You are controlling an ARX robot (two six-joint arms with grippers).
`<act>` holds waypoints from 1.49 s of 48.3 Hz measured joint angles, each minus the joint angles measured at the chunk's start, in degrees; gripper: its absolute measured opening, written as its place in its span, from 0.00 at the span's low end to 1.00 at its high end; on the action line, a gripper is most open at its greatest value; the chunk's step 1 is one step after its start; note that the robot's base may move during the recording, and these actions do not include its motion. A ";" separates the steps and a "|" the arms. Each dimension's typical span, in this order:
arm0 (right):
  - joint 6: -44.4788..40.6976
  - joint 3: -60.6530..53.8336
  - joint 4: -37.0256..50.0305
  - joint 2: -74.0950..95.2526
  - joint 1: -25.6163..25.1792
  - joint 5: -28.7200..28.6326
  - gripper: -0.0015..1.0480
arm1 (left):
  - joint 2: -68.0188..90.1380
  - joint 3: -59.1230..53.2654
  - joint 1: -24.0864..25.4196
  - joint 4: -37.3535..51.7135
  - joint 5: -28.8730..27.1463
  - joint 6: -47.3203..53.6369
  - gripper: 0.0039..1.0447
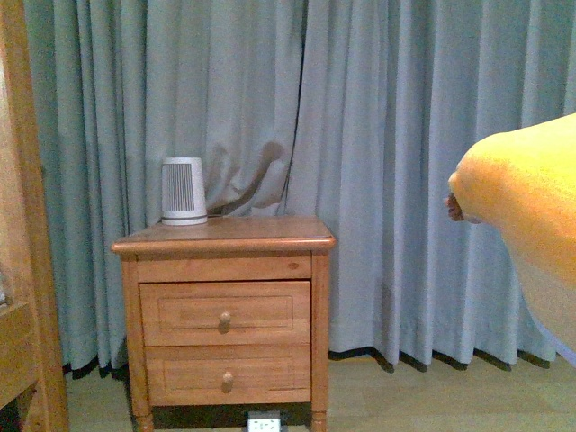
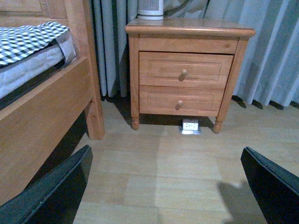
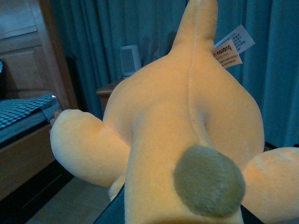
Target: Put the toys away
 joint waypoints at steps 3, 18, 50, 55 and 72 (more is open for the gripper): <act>0.00 0.00 0.00 0.00 0.00 0.00 0.19 | 0.00 0.00 0.00 0.00 0.04 0.00 0.95; 0.00 0.00 0.00 0.00 -0.02 -0.02 0.19 | 0.00 0.00 0.00 0.00 0.02 0.00 0.95; 0.02 0.00 0.00 0.24 0.17 0.00 0.19 | 0.00 0.00 0.04 0.00 -0.04 0.00 0.95; 0.00 -0.02 0.00 0.17 0.15 -0.09 0.19 | 0.00 0.00 0.04 0.00 0.04 0.00 0.95; 0.02 -0.02 0.00 0.07 0.02 0.13 0.19 | 0.00 0.00 0.04 0.00 0.11 0.00 0.95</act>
